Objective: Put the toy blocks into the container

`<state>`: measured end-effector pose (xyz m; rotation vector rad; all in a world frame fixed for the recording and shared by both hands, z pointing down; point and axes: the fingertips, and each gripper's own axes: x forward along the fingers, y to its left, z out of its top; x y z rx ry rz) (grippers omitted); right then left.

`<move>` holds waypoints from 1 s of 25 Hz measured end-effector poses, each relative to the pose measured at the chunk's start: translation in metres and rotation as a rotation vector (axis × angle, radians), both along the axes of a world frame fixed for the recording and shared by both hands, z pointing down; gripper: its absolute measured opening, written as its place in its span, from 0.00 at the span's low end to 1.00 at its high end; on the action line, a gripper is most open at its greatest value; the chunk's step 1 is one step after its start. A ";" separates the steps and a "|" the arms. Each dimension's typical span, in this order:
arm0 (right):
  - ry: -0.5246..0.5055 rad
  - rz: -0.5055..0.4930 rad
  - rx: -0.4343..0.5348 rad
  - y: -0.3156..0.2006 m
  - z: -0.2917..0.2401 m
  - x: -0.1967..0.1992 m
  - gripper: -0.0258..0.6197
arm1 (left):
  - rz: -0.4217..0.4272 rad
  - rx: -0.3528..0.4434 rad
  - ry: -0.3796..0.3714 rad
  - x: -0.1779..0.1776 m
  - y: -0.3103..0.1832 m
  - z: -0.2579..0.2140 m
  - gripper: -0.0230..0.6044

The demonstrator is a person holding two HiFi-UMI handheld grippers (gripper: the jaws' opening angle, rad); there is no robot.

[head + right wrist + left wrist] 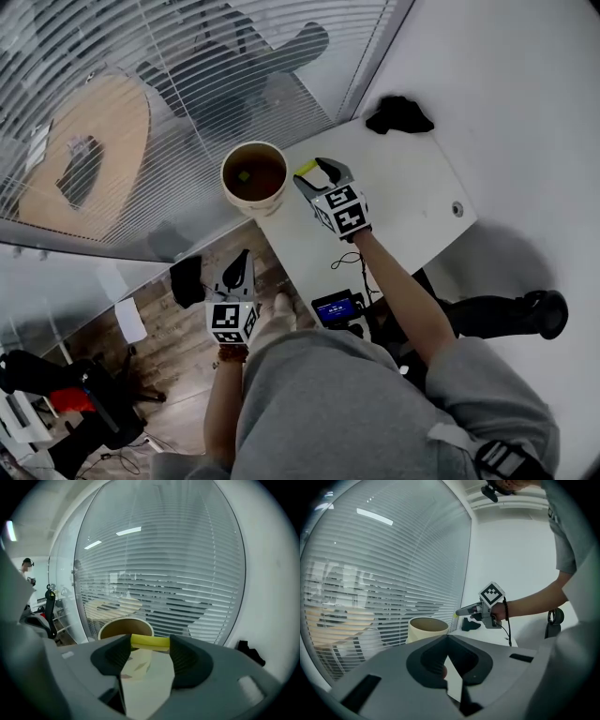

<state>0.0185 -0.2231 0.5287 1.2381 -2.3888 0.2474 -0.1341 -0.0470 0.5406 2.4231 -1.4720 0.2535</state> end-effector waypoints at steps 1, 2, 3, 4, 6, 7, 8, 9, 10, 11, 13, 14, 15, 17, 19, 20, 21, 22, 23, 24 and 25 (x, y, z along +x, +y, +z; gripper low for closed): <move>-0.004 -0.009 0.007 -0.003 -0.004 -0.007 0.46 | -0.003 -0.001 0.000 -0.001 0.000 0.000 0.05; -0.008 -0.018 0.013 -0.006 -0.008 -0.014 0.46 | -0.006 -0.003 0.001 -0.002 0.001 0.001 0.05; -0.013 -0.029 0.018 -0.009 -0.012 -0.022 0.46 | -0.009 -0.004 0.001 -0.004 0.001 0.001 0.05; -0.016 -0.040 0.021 -0.011 -0.015 -0.030 0.46 | -0.013 -0.005 0.002 -0.006 0.000 0.001 0.05; -0.014 -0.066 0.028 -0.015 -0.019 -0.045 0.46 | -0.019 -0.002 0.004 -0.009 -0.001 0.000 0.05; -0.011 -0.077 0.031 -0.017 -0.019 -0.052 0.46 | -0.022 0.000 0.005 -0.011 -0.001 0.000 0.05; -0.008 -0.087 0.032 -0.018 -0.020 -0.058 0.46 | -0.025 0.000 0.005 -0.012 0.000 0.001 0.05; -0.006 -0.096 0.031 -0.019 -0.019 -0.064 0.46 | -0.028 -0.001 0.006 -0.014 0.000 0.001 0.05; -0.004 -0.104 0.028 -0.020 -0.019 -0.069 0.46 | -0.031 -0.002 0.006 -0.016 0.000 0.001 0.05; -0.001 -0.111 0.024 -0.021 -0.017 -0.074 0.46 | -0.034 -0.003 0.006 -0.018 0.000 0.001 0.05; 0.010 -0.125 0.014 -0.023 -0.013 -0.081 0.46 | -0.039 -0.007 0.006 -0.021 0.000 0.003 0.05; 0.020 -0.132 0.011 -0.024 -0.011 -0.084 0.46 | -0.041 -0.007 0.005 -0.021 0.000 0.004 0.05; 0.032 -0.140 0.008 -0.024 -0.008 -0.086 0.46 | -0.043 -0.008 0.005 -0.022 0.000 0.004 0.05; 0.046 -0.162 0.001 -0.022 -0.004 -0.089 0.50 | -0.047 -0.010 0.006 -0.023 0.002 0.005 0.05; 0.046 -0.171 -0.005 -0.018 -0.002 -0.089 0.52 | -0.050 -0.013 0.005 -0.024 0.002 0.006 0.05; 0.041 -0.169 -0.005 -0.017 -0.002 -0.088 0.52 | -0.050 -0.013 0.005 -0.025 0.002 0.007 0.05; 0.033 -0.165 -0.001 -0.017 -0.005 -0.086 0.52 | -0.050 -0.013 0.005 -0.025 0.001 0.007 0.05; 0.022 -0.161 0.005 -0.016 -0.008 -0.083 0.52 | -0.048 -0.013 0.004 -0.025 0.000 0.007 0.05; 0.009 -0.157 0.014 -0.014 -0.013 -0.080 0.52 | -0.047 -0.011 0.003 -0.024 -0.002 0.006 0.05; -0.004 -0.154 0.025 -0.010 -0.018 -0.076 0.52 | -0.044 -0.008 0.003 -0.024 -0.003 0.005 0.05; -0.017 -0.152 0.039 -0.006 -0.024 -0.072 0.52 | -0.041 -0.004 0.004 -0.023 -0.005 0.004 0.05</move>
